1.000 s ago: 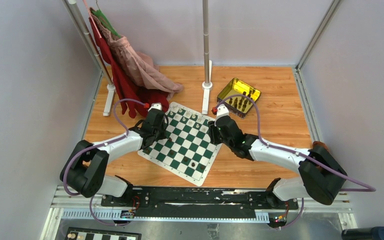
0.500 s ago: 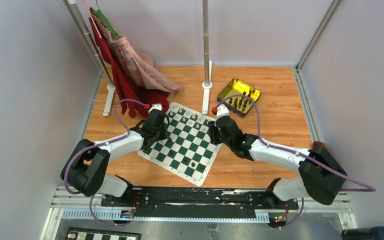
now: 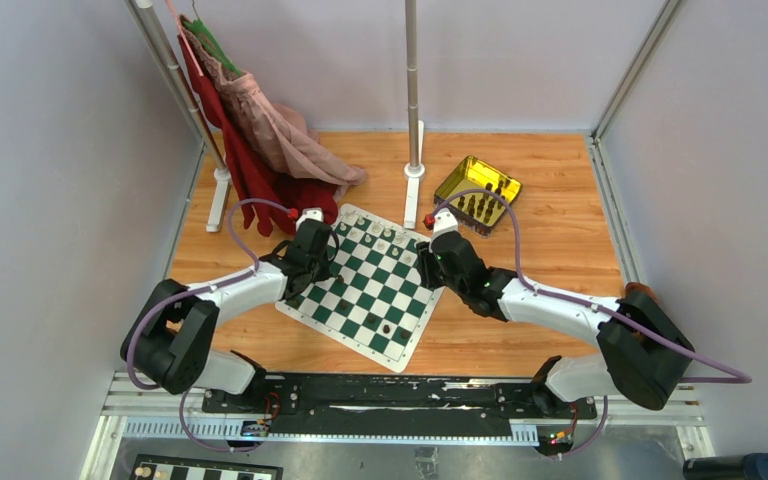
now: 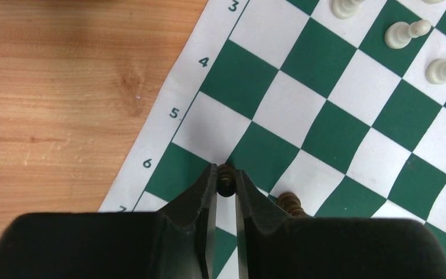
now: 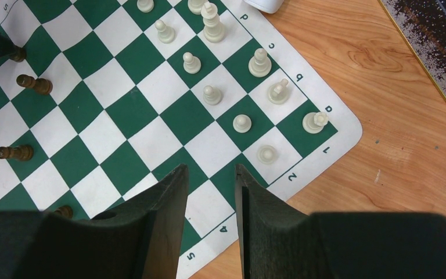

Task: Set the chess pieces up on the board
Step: Pick up the chess piece from the chessboard, then place the chess piece on the chessboard.

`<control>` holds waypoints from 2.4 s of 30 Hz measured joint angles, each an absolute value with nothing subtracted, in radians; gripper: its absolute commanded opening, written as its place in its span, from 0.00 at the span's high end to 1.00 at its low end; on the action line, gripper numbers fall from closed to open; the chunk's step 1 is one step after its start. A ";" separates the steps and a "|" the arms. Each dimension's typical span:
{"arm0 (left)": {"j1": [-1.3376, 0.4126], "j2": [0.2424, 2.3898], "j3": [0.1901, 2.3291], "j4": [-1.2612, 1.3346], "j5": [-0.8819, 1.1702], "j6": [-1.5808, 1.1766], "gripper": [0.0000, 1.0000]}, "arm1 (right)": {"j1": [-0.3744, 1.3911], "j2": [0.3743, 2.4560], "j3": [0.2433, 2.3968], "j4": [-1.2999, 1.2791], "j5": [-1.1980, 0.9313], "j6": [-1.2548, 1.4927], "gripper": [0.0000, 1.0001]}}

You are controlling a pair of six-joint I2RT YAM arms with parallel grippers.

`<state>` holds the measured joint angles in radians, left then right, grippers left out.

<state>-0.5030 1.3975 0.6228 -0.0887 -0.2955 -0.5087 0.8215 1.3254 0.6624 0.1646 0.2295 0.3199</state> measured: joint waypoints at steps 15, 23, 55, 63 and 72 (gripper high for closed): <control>-0.523 1.192 0.598 -0.225 -0.366 -0.577 0.99 | 0.821 1.325 0.662 0.165 0.229 0.320 0.60; -0.557 1.137 0.531 -0.287 -0.380 -0.640 0.98 | 0.821 1.325 0.662 0.165 0.229 0.321 0.60; -0.616 1.172 0.510 -0.298 -0.431 -0.689 0.84 | 0.821 1.325 0.662 0.165 0.229 0.323 0.60; -0.620 1.185 0.510 -0.297 -0.431 -0.689 0.76 | 0.821 1.325 0.662 0.165 0.229 0.323 0.60; -0.626 1.188 0.515 -0.302 -0.439 -0.692 0.65 | 0.821 1.325 0.662 0.165 0.229 0.323 0.60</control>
<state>-0.6262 1.1885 0.5152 -0.3019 -0.4393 -0.6918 0.8211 1.3247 0.6621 0.1646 0.2291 0.3229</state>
